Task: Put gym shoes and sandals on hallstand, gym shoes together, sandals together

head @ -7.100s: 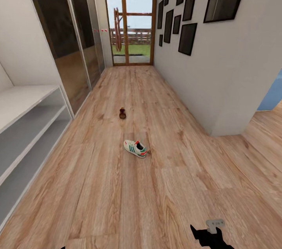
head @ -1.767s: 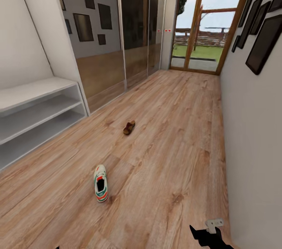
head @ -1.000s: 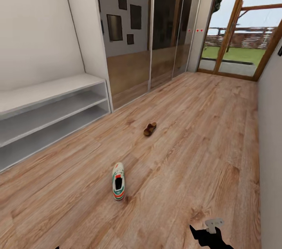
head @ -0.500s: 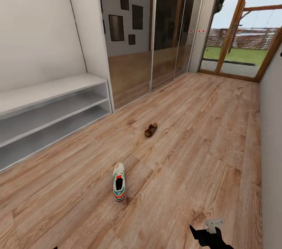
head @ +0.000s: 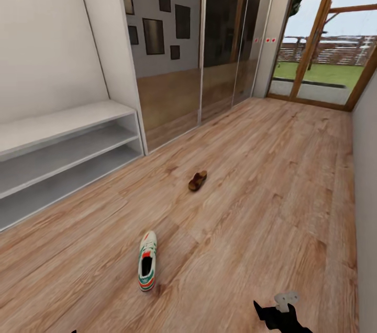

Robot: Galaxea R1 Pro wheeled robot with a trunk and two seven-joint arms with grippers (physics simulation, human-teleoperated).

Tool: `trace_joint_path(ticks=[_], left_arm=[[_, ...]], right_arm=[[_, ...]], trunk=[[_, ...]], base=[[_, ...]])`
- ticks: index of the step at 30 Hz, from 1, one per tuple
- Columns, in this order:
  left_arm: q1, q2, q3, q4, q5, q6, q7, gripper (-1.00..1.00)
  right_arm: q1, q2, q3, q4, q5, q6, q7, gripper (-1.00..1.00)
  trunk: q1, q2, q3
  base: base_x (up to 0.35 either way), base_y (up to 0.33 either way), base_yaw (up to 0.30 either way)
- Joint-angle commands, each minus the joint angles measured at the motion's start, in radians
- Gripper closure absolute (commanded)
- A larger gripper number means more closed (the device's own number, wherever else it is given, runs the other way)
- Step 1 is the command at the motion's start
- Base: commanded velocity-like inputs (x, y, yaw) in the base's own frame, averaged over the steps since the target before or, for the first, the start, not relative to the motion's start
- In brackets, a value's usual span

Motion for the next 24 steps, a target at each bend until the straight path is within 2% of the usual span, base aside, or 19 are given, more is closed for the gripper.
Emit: trace_joint_path(ticks=[1, 9, 17, 18, 23, 24], left_arm=[[-0.001, 0.0, 0.004, 0.001, 0.003, -0.001, -0.008, -1.0], [-0.001, 0.0, 0.004, 0.001, 0.004, -0.001, -0.009, -1.0], [-0.002, -0.002, 0.006, 0.002, 0.002, 0.001, -0.001, -1.0], [-0.002, -0.002, 0.006, 0.002, 0.001, 0.002, 0.007, -1.0], [-0.01, -0.007, -0.003, 0.001, -0.003, 0.009, 0.132, -1.0], [-0.01, -0.007, -0.003, 0.001, -0.003, 0.009, 0.132, -1.0]], right_arm=[[0.0, 0.0, 0.008, 0.001, -0.011, -0.003, 0.004, -1.0], [0.0, -0.001, 0.008, 0.001, -0.011, -0.003, 0.004, -1.0], [0.0, -0.001, 0.008, 0.001, -0.01, -0.003, 0.005, -1.0], [0.0, -0.001, 0.008, 0.001, -0.01, -0.003, 0.005, -1.0], [0.0, 0.0, 0.009, -0.009, -0.01, -0.003, 0.007, -1.0], [0.0, 0.0, 0.009, -0.009, -0.01, -0.003, 0.007, -1.0]], trunk=[[0.0, 0.0, -0.001], [0.0, 0.0, -0.001], [0.0, 0.0, -0.001], [0.0, 0.0, -0.001], [0.0, 0.0, -0.001], [0.0, 0.0, -0.001]], base=[[0.319, -0.108, 0.107], [0.319, -0.073, 0.143], [0.06, -0.006, 0.189], [0.012, -0.001, 0.066], [0.005, -0.001, 0.028], [0.003, 0.0, 0.017]])
